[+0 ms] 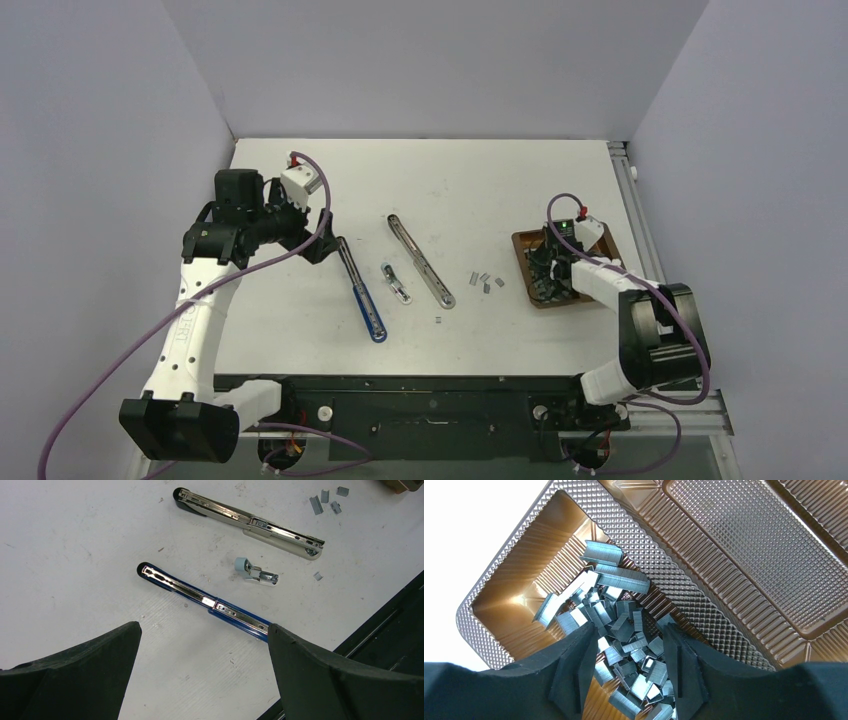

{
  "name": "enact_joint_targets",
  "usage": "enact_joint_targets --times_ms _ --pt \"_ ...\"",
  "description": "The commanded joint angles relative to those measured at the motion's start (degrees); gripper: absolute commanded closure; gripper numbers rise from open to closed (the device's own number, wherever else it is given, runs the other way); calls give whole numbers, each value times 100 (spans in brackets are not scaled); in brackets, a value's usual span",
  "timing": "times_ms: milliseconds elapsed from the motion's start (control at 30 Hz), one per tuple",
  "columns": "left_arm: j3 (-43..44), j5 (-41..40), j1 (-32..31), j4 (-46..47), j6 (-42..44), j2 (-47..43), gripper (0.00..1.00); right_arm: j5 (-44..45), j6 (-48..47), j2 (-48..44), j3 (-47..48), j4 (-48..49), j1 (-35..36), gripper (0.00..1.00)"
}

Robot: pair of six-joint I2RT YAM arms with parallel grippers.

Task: Load the staples into the stapler
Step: Pick up the staple from the staple box.

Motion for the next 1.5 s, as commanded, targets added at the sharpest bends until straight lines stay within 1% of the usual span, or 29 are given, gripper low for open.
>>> enact_joint_targets --times_ms 0,467,633,900,1233,1333,1467 --pt "277 58 28 55 64 -36 4 79 66 230 104 59 -27 52" --pt "280 93 27 90 37 -26 4 294 82 -13 -46 25 -18 81" --pt "287 93 31 90 37 -34 4 292 103 -84 -74 30 -18 89" --pt "291 86 27 85 37 -52 4 298 76 -302 -57 12 -18 91" --pt "301 88 25 107 42 -43 4 223 37 -900 -23 -158 21 91" --pt "292 93 29 119 37 -45 4 153 24 -1071 2 -262 85 91" --pt "288 103 22 125 33 -48 4 145 22 -1324 69 -467 350 91"
